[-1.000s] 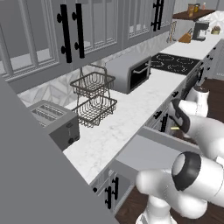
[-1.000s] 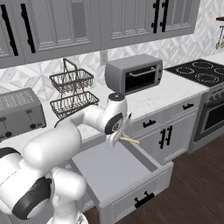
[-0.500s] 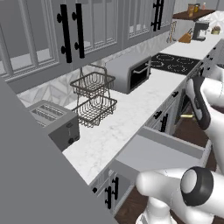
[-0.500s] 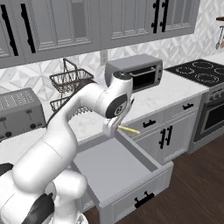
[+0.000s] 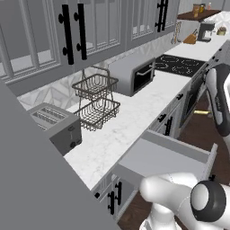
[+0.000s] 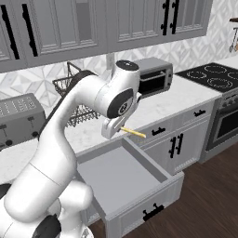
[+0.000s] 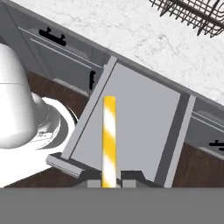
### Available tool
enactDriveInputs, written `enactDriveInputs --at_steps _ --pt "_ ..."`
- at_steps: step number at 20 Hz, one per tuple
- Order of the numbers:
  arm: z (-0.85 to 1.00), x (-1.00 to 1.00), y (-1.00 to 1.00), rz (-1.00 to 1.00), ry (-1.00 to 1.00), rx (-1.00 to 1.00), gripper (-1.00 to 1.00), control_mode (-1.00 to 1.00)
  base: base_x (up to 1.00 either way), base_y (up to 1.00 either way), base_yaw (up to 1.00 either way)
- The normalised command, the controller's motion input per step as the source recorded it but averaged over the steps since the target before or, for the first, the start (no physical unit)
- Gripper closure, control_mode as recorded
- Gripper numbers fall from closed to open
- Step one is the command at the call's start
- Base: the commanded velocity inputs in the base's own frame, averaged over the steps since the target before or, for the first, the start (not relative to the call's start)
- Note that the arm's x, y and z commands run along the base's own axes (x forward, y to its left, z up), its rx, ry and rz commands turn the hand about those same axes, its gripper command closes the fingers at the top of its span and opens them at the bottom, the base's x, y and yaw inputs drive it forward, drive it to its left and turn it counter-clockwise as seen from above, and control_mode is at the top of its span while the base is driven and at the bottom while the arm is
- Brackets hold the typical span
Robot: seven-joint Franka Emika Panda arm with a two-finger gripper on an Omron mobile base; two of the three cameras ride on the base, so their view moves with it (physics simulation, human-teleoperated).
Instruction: Take a straw from the drawer in front and place it inside the glass cup on the dining counter.
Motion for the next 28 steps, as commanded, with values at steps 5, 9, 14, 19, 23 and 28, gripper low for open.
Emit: enactDriveInputs --at_steps 5,9,14,19,23,28 --pt "-0.06 -0.06 0.13 0.01 0.00 -0.07 1.00 -1.00 0.00 0.00 0.00" --pt "-0.20 -0.30 0.20 0.06 -0.08 -0.12 1.00 1.00 -0.15 0.06 0.04" --pt "0.00 0.00 0.00 0.00 0.00 0.00 1.00 1.00 -0.63 0.07 0.42" --pt "0.00 0.00 0.00 0.00 0.00 0.00 1.00 1.00 -0.60 -0.10 0.59" --pt "0.00 0.00 0.00 0.00 0.00 0.00 1.00 1.00 -0.67 -0.14 0.63" --pt "0.00 0.00 0.00 0.00 0.00 0.00 1.00 1.00 -0.28 -0.43 0.54"
